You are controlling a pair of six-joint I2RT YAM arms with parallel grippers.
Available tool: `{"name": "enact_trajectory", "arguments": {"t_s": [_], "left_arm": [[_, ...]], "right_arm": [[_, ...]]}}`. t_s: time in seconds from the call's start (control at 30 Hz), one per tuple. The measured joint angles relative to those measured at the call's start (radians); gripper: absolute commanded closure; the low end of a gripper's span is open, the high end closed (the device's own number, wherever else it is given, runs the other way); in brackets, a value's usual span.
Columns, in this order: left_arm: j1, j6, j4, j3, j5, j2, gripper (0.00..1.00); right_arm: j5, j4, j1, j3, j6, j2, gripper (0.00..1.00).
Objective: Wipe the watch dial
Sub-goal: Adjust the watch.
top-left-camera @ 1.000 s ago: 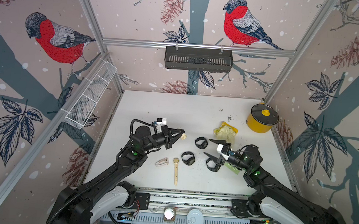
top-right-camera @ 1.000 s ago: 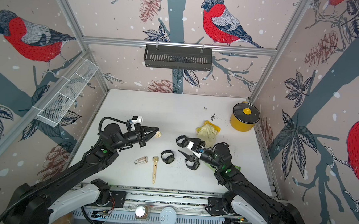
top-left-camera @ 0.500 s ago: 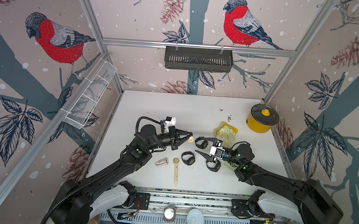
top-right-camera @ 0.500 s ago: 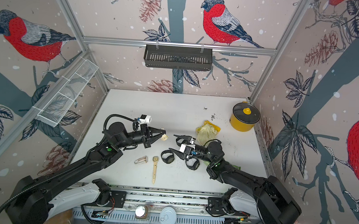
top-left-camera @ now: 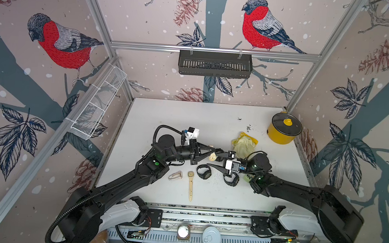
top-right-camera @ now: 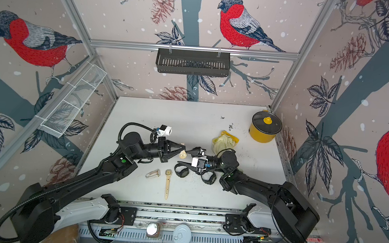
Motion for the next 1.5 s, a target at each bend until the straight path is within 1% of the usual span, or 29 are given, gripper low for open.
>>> {"name": "enact_trajectory", "arguments": {"t_s": [0.2, 0.37, 0.43, 0.47, 0.5, 0.53, 0.57, 0.63, 0.67, 0.7, 0.8, 0.97, 1.07, 1.2, 1.3, 1.33, 1.37, 1.4, 1.5], "left_arm": [[-0.001, 0.007, 0.008, 0.003, 0.003, -0.003, 1.00], [-0.002, 0.007, 0.017, 0.002, 0.003, -0.007, 1.00], [-0.002, 0.008, 0.024, 0.002, 0.002, -0.008, 1.00], [-0.002, 0.008, 0.026, 0.002, 0.002, -0.008, 0.90], [-0.002, 0.008, 0.030, 0.002, 0.002, -0.008, 0.77], [-0.002, 0.010, 0.036, 0.002, 0.002, -0.008, 0.62], [-0.002, 0.021, 0.042, 0.001, 0.000, -0.008, 0.43], [0.000, 0.027, 0.043, 0.000, 0.000, -0.009, 0.13], [0.003, 0.032, 0.049, 0.000, -0.001, -0.012, 0.07], [0.008, 0.060, 0.051, 0.004, 0.000, -0.019, 0.04], [0.025, 0.173, -0.011, 0.037, -0.002, -0.047, 0.03], [0.032, 0.477, -0.156, 0.061, -0.047, -0.114, 0.03], [0.031, 0.611, -0.161, 0.035, -0.049, -0.151, 0.03], [0.007, 0.720, -0.138, 0.002, -0.024, -0.152, 0.06], [-0.020, 0.821, -0.150, 0.022, 0.002, -0.145, 0.12], [-0.026, 0.851, -0.148, 0.025, 0.004, -0.144, 0.17], [-0.027, 0.873, -0.147, 0.025, 0.009, -0.143, 0.19], [-0.027, 0.884, -0.146, 0.025, 0.023, -0.140, 0.18], [-0.029, 0.918, -0.148, 0.024, 0.035, -0.142, 0.12]], "right_arm": [[-0.031, -0.002, 0.000, 0.005, 0.014, 0.005, 0.78], [-0.045, -0.004, -0.009, 0.006, 0.044, 0.007, 0.93], [-0.053, -0.006, -0.014, 0.009, 0.058, 0.007, 0.95], [-0.064, -0.009, -0.018, 0.011, 0.070, 0.007, 0.95], [-0.068, -0.011, -0.019, 0.014, 0.072, 0.007, 0.95], [-0.071, -0.016, -0.024, 0.018, 0.085, 0.006, 0.96], [-0.071, -0.027, -0.031, 0.025, 0.098, 0.004, 0.96], [-0.070, -0.044, -0.045, 0.043, 0.129, -0.001, 0.96], [-0.072, -0.065, -0.051, 0.048, 0.150, -0.006, 0.96], [-0.071, -0.078, -0.056, 0.049, 0.163, -0.008, 0.96], [-0.065, -0.125, -0.068, 0.045, 0.206, -0.042, 0.97], [-0.063, -0.205, -0.083, 0.039, 0.224, -0.146, 0.96], [-0.063, -0.275, -0.090, 0.040, 0.221, -0.187, 0.97], [-0.101, -0.340, -0.089, 0.044, 0.223, -0.208, 0.97], [-0.140, -0.394, -0.082, 0.059, 0.223, -0.218, 0.97], [-0.152, -0.413, -0.080, 0.064, 0.220, -0.222, 0.97], [-0.168, -0.425, -0.077, 0.069, 0.218, -0.224, 0.97], [-0.177, -0.437, -0.076, 0.073, 0.215, -0.225, 0.96], [-0.204, -0.471, -0.070, 0.081, 0.200, -0.225, 0.96]]}}
